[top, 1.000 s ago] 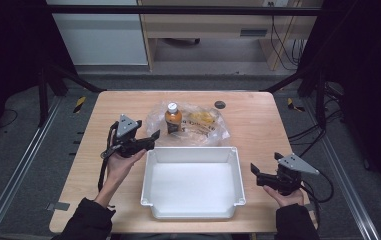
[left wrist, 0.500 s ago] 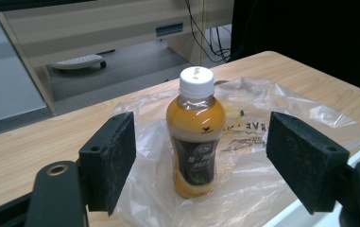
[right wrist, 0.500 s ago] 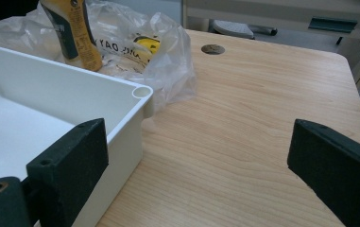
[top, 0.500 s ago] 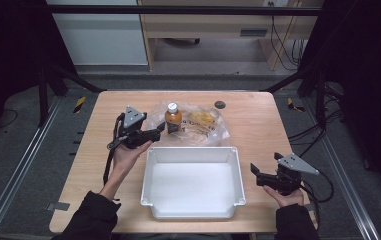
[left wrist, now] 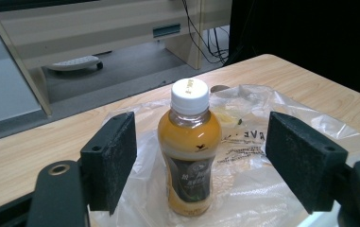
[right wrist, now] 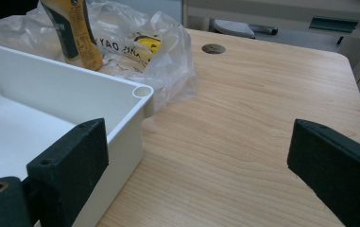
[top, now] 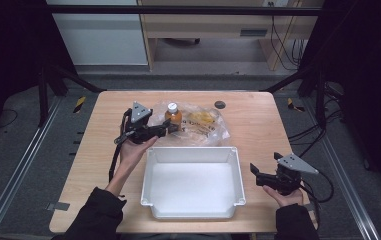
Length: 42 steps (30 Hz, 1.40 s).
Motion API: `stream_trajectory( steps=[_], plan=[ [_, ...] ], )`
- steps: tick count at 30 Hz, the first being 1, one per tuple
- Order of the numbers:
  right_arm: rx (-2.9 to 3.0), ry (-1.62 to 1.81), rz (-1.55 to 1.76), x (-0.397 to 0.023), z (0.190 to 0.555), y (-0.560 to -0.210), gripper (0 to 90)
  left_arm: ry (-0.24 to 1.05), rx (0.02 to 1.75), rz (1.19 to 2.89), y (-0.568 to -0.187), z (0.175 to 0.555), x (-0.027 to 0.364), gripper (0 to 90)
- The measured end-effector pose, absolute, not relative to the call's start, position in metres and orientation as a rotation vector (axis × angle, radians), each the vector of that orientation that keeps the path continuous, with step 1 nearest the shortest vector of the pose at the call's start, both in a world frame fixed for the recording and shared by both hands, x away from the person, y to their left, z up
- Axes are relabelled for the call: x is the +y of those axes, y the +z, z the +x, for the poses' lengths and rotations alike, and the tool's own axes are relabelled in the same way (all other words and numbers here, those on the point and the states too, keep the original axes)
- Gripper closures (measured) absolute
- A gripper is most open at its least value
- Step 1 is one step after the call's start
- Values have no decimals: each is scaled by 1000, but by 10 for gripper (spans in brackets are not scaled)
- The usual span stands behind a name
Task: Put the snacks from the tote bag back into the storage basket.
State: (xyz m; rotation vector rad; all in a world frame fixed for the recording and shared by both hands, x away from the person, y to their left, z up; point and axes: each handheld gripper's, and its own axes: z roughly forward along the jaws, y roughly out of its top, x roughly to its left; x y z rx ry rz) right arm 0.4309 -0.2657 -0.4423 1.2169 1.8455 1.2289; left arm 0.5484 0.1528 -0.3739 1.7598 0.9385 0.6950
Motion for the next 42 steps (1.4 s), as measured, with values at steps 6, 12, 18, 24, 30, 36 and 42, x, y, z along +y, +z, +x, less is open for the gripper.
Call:
stream_trajectory(
  steps=[6,12,18,24,30,36,42],
  plan=[
    [1845,1229,1216,-266,431,-442,63,699,945,1777,-376,556,147,263],
    [1846,1229,1220,-266,431,-442,63,702,944,1780,-373,562,142,264],
    [1845,1231,1220,-266,431,-442,63,713,943,1769,-376,568,139,274],
    [1847,1233,1221,-266,432,-443,63,721,966,1780,-379,576,138,280],
    [1850,1232,1221,-266,432,-443,63,723,971,1781,-381,581,133,292],
    [1849,1235,1222,-266,432,-443,64,706,971,1791,-384,588,129,301],
    [1852,1234,1220,-266,432,-443,64,705,980,1784,-389,595,128,339]
  ],
)
